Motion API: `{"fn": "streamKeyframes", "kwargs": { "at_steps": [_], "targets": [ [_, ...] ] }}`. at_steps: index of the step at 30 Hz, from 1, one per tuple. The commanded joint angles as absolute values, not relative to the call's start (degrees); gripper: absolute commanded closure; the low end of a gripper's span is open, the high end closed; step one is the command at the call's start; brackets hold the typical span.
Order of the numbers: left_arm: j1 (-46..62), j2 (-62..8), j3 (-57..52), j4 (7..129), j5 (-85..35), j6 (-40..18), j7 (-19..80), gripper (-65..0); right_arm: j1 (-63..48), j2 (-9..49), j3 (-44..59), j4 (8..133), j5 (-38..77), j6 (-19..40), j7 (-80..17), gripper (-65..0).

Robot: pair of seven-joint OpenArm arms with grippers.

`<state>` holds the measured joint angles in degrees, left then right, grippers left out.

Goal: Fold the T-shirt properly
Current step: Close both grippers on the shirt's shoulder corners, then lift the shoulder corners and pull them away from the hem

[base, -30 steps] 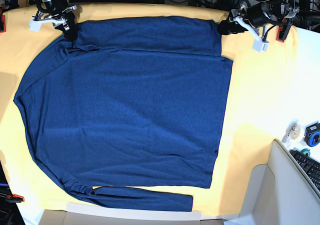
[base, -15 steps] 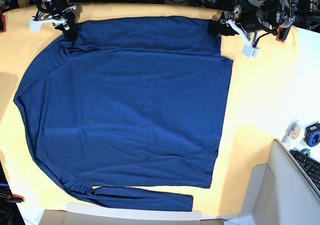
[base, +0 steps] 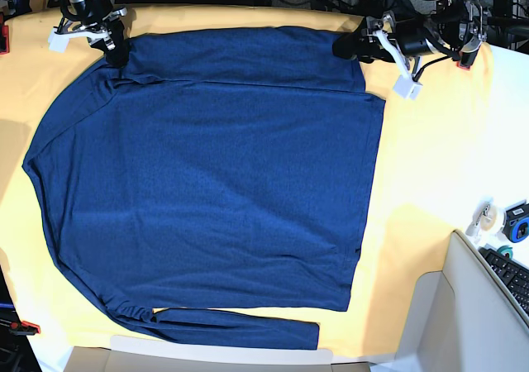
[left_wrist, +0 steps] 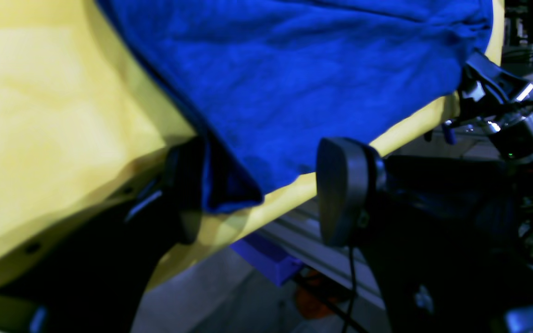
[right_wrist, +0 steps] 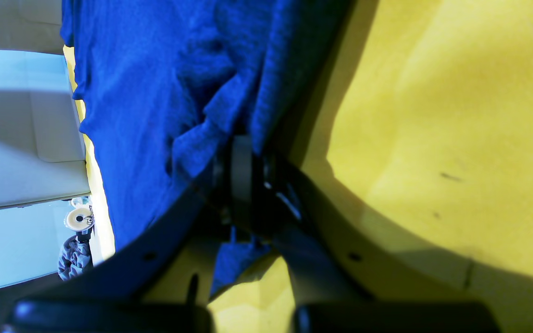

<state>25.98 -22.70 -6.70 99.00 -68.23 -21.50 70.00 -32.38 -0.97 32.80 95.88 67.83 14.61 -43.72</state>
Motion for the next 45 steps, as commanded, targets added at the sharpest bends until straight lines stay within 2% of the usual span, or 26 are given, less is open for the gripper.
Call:
{"fn": "streamKeyframes", "kwargs": {
  "at_steps": [1,6,9,11,15,20,28,45],
  "targets": [
    [25.98,-23.34,-6.99,98.15,-69.23,-21.76,69.85,-36.4,-33.01,-0.75,32.75,96.31,67.12,14.37,-44.62,0.0],
    [24.31,-23.34,-6.55,94.02,-69.23,-21.93,69.76,-36.3,-33.01,-0.75,32.75,96.31,67.12,14.37,-44.62,0.0],
    [24.13,-23.34,-6.55,94.02,-69.23,-21.93,69.76,-33.0,-33.01,-0.75,32.75,96.31,67.12,14.37,-44.62,0.0],
    [24.04,-23.34,-6.55,94.02,-69.23,-21.93,69.76,-26.6,-33.01,-0.75,32.75,96.22,67.12,14.37,-44.62,0.0],
    [24.04,-23.34,-6.55,94.02,-69.23,-21.93,69.76,-9.7,-33.01,-0.75,32.75,96.04,67.12,14.37,-44.62,0.0],
    [24.13,-23.34,-6.55,94.02,-69.23,-21.93,69.93,0.0,-33.01,-0.92,32.75,96.04,63.87,14.37,-44.62,0.0],
    [24.13,-23.34,-6.55,94.02,-69.32,-21.93,69.93,0.0,-33.10,-1.01,32.75,96.04,58.42,14.37,-44.62,0.0],
    [24.04,-23.34,-7.08,96.92,-69.85,-22.11,69.85,0.0,-33.10,-0.75,32.75,96.40,54.99,14.29,-44.62,0.0]
  ]
}}
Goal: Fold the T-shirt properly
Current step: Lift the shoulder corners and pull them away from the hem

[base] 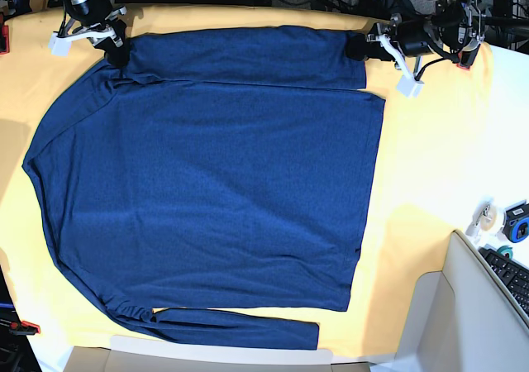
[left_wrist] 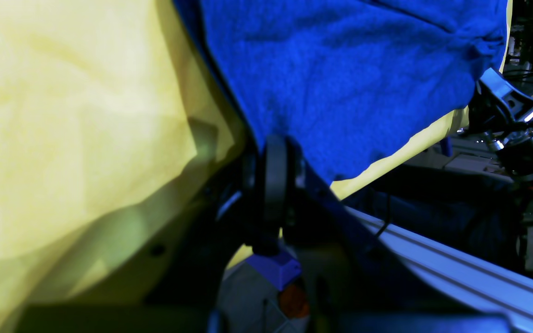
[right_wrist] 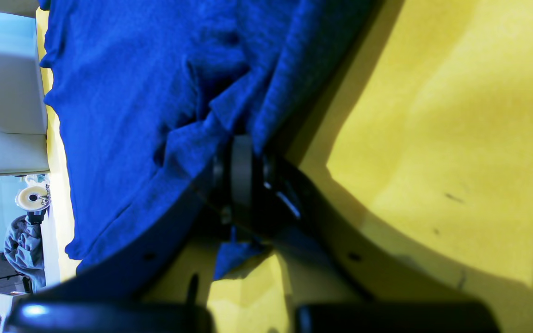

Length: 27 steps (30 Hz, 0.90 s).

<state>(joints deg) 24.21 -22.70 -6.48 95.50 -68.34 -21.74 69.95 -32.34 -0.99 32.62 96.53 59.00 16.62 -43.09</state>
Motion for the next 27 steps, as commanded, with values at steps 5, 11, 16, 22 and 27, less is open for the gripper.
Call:
{"fn": "streamKeyframes", "kwargs": {
  "at_steps": [5,11,16,22,27],
  "targets": [
    [24.22,-23.34,-7.08,104.75,-69.76,-22.11,69.85,0.0,-33.71,0.22,32.66,100.79,54.99,14.29,-45.49,0.0],
    [22.11,-23.34,-7.16,108.79,-69.76,-22.11,69.85,0.0,-29.85,1.10,32.92,108.70,55.08,14.29,-51.30,0.0],
    [17.01,-23.34,-7.16,110.64,-69.85,-22.11,70.02,0.0,-24.40,1.10,32.84,108.70,55.08,14.29,-51.47,0.0],
    [9.54,-23.34,-7.16,110.99,-72.75,-22.11,69.93,0.0,-17.80,1.10,32.75,108.70,55.08,14.29,-51.47,0.0],
    [3.03,-23.34,-7.16,110.73,-73.80,-22.11,69.58,0.0,-12.70,1.01,32.75,108.70,55.08,14.29,-51.47,0.0]
  ]
}}
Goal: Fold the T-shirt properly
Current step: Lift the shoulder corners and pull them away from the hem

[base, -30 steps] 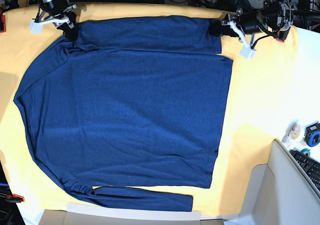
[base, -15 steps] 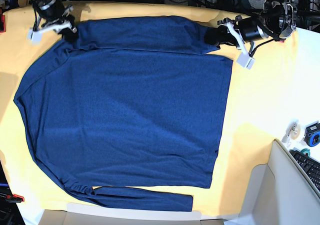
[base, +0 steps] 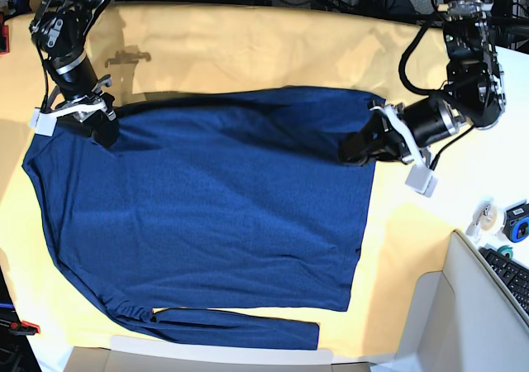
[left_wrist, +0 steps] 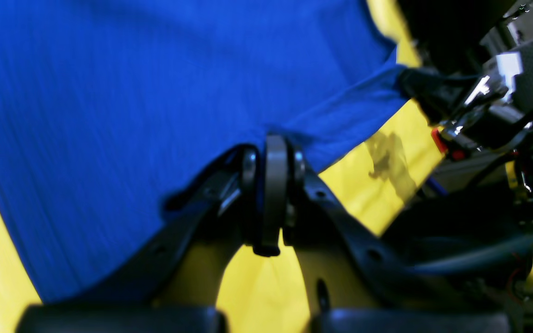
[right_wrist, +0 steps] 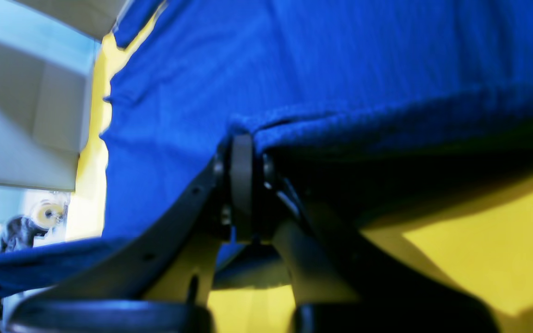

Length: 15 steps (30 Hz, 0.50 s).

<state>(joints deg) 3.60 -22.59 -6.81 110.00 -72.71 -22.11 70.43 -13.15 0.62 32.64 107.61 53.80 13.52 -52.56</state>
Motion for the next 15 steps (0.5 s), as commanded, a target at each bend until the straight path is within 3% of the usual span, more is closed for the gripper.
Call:
{"fn": "streamKeyframes", "kwargs": {
  "at_steps": [1,6,15],
  "targets": [
    [1.98,-23.34,-7.16,110.73,-73.80,-22.11,69.05,0.0,-11.82,1.01,32.75,108.70,55.08,14.29,-51.47,0.0],
    [-0.40,-23.34,-7.16,107.91,-73.45,-22.11,66.77,0.0,-9.80,1.01,32.84,107.82,54.90,14.11,-51.47,0.0],
    [2.07,-23.60,-6.55,91.56,-73.45,-22.02,66.95,0.0,-11.12,1.10,32.84,98.59,54.90,14.11,-51.47,0.0]
  ]
}}
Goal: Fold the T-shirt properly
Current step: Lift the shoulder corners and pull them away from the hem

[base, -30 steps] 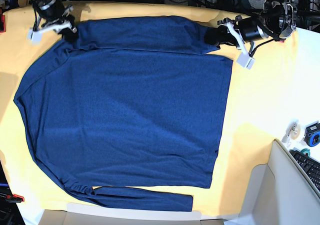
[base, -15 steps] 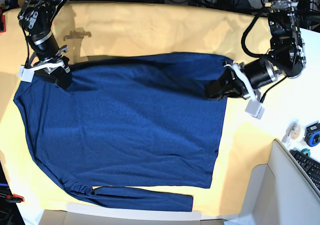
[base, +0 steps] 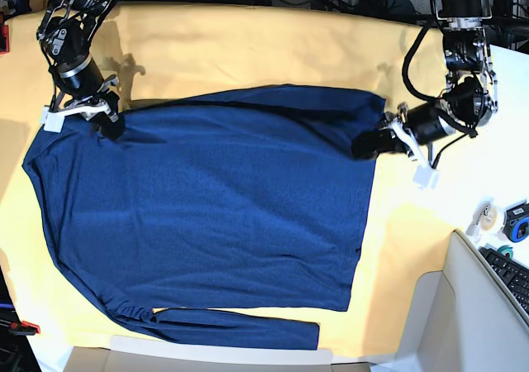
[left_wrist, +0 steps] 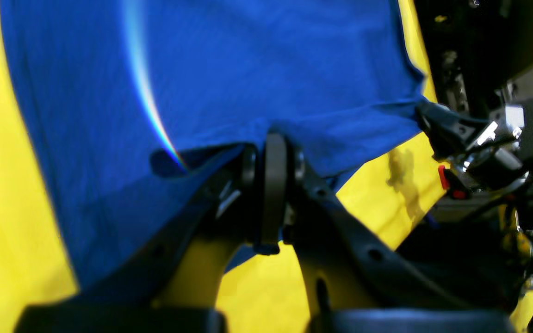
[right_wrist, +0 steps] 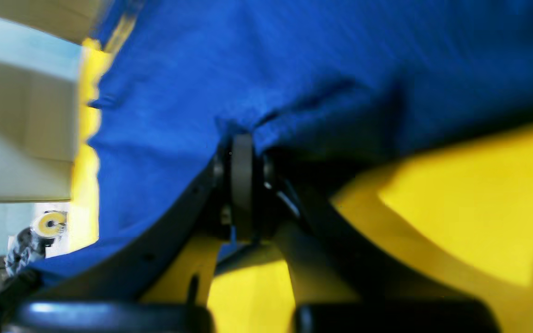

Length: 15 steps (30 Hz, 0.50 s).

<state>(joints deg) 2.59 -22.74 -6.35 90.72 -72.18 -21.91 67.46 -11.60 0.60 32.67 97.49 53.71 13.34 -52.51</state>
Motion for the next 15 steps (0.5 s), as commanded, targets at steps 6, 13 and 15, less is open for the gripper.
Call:
{"fn": "streamKeyframes", "kwargs": {
  "at_steps": [6,13,15],
  "targets": [
    [4.35,-25.27,-6.46,88.40,-73.45,-22.02,66.95,0.0,-12.44,1.80,31.87,97.54,51.03,14.11,-51.56,-0.1],
    [6.02,-27.91,-6.37,88.57,-73.45,-21.93,67.38,-9.3,-14.81,1.80,30.99,97.36,46.99,14.02,-51.56,-16.7],
    [6.11,-27.91,-6.37,88.48,-73.45,-21.93,69.32,-16.1,-15.34,1.80,30.99,97.36,47.08,14.02,-51.56,-19.7]
  ]
}}
